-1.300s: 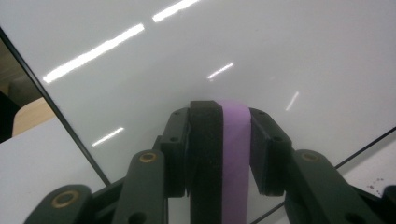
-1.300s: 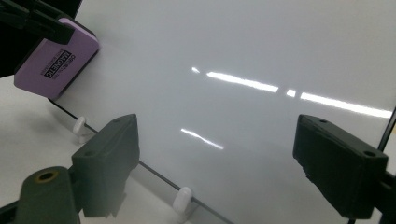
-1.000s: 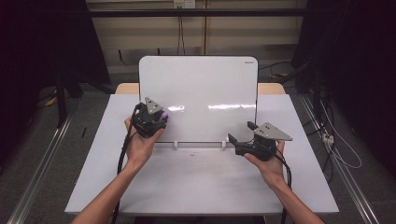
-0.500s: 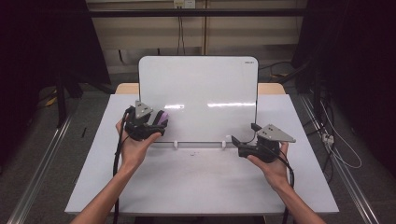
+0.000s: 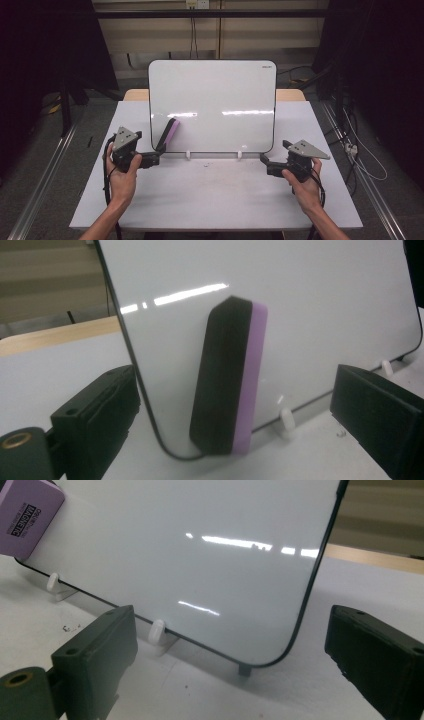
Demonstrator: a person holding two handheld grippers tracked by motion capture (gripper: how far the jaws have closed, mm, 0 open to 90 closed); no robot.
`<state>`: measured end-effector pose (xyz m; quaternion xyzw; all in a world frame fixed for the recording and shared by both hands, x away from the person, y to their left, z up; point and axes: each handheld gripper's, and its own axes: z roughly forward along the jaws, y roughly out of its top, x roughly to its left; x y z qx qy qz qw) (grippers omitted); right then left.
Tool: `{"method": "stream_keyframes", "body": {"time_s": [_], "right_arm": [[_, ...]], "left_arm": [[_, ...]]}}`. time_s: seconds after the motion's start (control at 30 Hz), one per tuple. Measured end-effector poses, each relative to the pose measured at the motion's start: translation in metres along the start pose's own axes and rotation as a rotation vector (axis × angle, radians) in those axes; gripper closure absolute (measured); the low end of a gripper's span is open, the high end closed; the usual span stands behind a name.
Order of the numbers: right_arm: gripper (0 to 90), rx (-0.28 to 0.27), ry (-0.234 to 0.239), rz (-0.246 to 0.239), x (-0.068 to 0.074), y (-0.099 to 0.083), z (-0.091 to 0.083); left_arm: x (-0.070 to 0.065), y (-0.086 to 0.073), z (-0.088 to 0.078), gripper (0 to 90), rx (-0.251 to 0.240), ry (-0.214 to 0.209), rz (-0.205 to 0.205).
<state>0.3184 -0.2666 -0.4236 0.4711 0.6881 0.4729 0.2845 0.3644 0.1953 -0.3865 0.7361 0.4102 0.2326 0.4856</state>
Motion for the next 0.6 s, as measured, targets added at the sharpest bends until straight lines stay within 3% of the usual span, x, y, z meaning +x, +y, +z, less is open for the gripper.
{"method": "stream_keyframes", "body": {"time_s": [0.1,0.3,0.37,0.43,0.5,0.6], "right_arm": [[6.5,0.014,-0.023,-0.007,-0.003,-0.006,-0.008],[6.3,0.008,-0.060,0.036,-0.013,-0.020,-0.023],[6.6,0.004,-0.071,0.044,-0.014,-0.023,-0.023],[6.8,0.004,-0.076,0.049,-0.014,-0.027,-0.022],[6.8,0.003,-0.069,0.050,-0.013,-0.028,-0.023],[7.1,0.006,-0.079,0.059,-0.014,-0.028,-0.022]], "left_arm": [[-0.002,-0.011,-0.008,5.3,-0.004,0.003,0.005],[-0.005,-0.028,-0.021,5.2,-0.009,0.016,0.009],[-0.005,-0.037,-0.023,5.3,-0.024,0.019,-0.018],[-0.004,-0.043,-0.023,5.2,-0.014,0.018,-0.017],[-0.002,-0.047,-0.025,5.3,-0.015,0.046,-0.045],[-0.001,-0.044,-0.027,5.3,-0.021,0.049,-0.022]]}}
